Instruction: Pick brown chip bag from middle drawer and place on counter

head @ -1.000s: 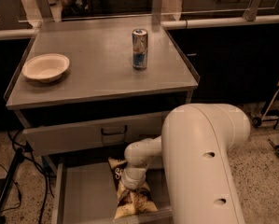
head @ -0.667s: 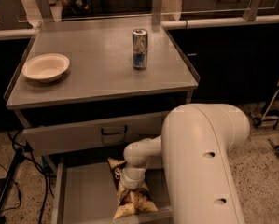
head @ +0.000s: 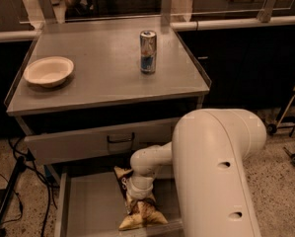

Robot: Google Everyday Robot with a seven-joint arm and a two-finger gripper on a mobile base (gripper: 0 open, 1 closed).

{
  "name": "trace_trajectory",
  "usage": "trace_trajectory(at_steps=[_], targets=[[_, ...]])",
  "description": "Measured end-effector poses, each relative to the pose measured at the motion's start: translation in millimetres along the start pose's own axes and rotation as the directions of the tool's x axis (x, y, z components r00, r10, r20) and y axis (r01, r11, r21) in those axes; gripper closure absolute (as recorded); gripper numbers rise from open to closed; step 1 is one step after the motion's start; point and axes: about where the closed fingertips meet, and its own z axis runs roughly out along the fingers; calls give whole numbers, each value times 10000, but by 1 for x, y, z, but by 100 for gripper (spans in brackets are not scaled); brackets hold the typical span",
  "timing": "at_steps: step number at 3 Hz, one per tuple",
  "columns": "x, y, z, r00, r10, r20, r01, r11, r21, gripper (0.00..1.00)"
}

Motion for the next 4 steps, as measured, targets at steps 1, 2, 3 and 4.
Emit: trace_trajectory(at_steps=[1, 2, 3, 4], targets=[[1, 2, -8, 10000, 0, 1, 0, 10000, 0, 100], [2, 4, -12, 10000, 0, 3, 0, 10000, -1, 100], [12, -2, -39, 9940, 353, 1031, -350, 9994, -50, 100], [39, -9, -58, 9799, 569, 1914, -561, 9984, -99, 100]])
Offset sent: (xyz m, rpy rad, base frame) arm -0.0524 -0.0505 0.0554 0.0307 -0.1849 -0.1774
